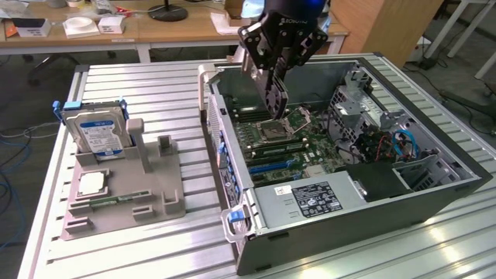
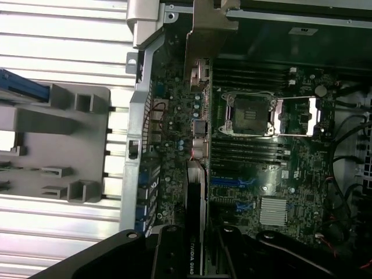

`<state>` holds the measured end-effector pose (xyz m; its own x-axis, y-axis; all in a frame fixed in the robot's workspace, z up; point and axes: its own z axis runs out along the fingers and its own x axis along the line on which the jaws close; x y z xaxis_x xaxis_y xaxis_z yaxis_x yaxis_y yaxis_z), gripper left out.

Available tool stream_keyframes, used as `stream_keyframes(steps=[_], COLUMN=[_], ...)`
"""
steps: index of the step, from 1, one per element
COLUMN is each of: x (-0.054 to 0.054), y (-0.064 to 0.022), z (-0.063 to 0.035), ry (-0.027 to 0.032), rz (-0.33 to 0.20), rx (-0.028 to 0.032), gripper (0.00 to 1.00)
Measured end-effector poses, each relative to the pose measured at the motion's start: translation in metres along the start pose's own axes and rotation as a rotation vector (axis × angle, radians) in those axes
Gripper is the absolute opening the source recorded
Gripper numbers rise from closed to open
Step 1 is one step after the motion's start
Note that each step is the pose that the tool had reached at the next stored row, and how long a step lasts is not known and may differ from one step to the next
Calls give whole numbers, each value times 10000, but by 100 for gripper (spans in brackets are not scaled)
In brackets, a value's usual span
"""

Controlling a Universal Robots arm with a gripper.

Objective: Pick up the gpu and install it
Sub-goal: 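Pick up the gpu and move the gpu toward the slot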

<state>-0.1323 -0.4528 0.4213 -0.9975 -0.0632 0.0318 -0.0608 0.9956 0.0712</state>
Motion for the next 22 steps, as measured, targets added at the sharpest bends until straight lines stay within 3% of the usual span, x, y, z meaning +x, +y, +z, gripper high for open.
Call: stream_keyframes(steps=[22], x=[-245], y=[-15], z=[-9], ry=[0], rz=[0], rx=[0], gripper=[26])
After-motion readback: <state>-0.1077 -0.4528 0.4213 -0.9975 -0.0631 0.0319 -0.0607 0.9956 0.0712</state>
